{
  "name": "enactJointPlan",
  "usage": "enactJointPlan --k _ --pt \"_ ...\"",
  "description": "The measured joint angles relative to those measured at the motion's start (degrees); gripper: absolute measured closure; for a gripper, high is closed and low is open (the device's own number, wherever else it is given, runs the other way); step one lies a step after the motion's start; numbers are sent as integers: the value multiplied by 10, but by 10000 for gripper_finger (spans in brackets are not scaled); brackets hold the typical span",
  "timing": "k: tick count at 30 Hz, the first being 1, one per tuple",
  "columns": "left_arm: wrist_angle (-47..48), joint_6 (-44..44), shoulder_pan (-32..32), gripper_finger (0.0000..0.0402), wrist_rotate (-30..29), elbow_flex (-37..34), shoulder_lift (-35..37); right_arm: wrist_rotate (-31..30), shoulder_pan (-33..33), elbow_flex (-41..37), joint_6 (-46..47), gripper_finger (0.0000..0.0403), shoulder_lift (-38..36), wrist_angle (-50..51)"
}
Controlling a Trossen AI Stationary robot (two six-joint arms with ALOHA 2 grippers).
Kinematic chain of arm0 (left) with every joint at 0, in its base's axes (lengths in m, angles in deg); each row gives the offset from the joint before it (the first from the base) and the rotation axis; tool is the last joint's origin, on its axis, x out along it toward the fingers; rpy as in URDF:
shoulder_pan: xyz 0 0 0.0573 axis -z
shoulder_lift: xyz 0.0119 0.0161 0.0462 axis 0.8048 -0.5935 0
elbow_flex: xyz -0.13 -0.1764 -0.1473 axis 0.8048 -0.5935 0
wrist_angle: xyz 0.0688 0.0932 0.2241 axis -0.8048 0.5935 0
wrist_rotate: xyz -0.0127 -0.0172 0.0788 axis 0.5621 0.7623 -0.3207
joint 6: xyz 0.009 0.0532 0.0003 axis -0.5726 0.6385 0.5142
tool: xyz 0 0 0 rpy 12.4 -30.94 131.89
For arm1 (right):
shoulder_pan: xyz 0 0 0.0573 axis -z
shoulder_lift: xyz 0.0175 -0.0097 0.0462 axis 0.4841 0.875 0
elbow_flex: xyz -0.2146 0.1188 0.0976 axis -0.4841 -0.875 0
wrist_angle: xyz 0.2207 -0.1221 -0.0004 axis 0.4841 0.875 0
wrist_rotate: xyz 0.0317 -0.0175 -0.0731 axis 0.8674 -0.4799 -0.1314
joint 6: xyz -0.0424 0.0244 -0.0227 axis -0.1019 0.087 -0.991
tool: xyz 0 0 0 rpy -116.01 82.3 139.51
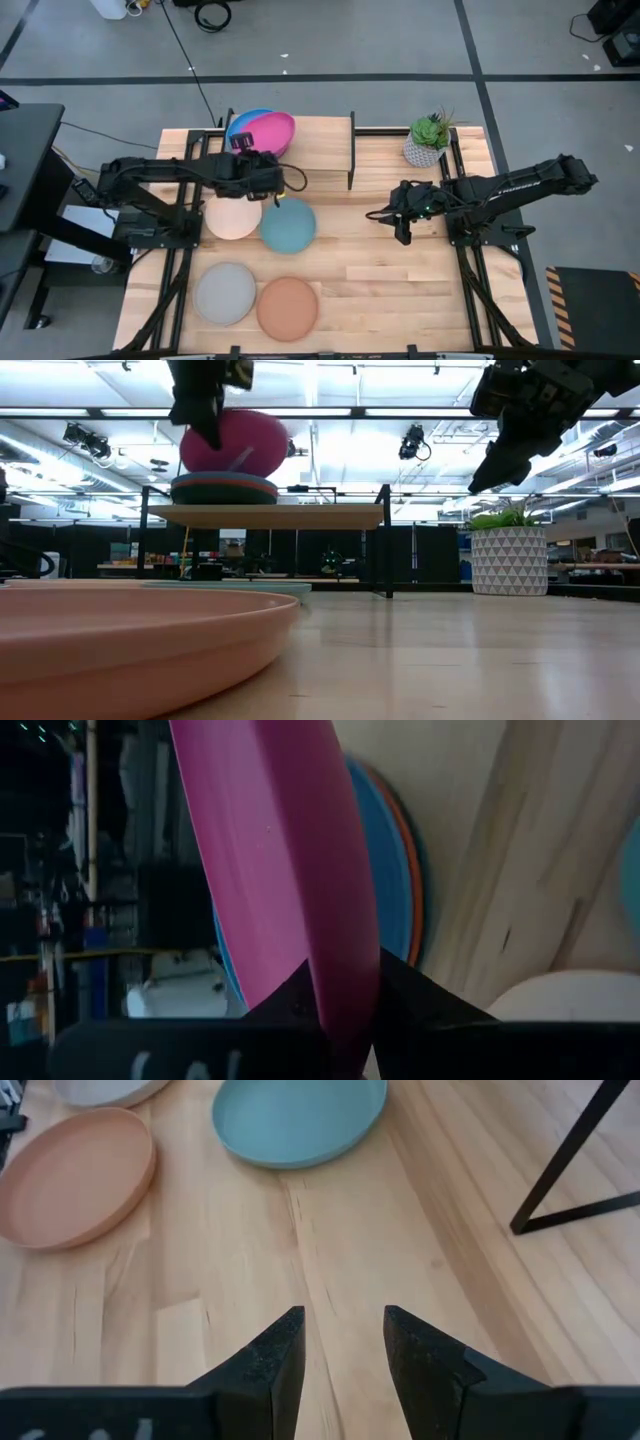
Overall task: Place and stack plates onto a shelf
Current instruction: Stack the pink plate on the blue plate on the shelf, then put the light blue plate on the shelf
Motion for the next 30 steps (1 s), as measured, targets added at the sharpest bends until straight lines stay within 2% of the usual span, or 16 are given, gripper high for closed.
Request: enactJointPlan --k 5,12,23,26,30 --pt "35 39 -30 351 9 0 -27 0 0 0 0 259 3 -4" --pt "49 45 -44 343 24 0 -41 0 0 0 0 259 3 -2" --pt "58 45 -44 225 38 8 -41 0 0 0 -1 259 3 -4" --pt "60 49 -44 206 58 40 -41 0 0 0 -1 259 3 -4" --pt "68 60 -48 201 106 101 -41 0 0 0 -1 259 3 -4"
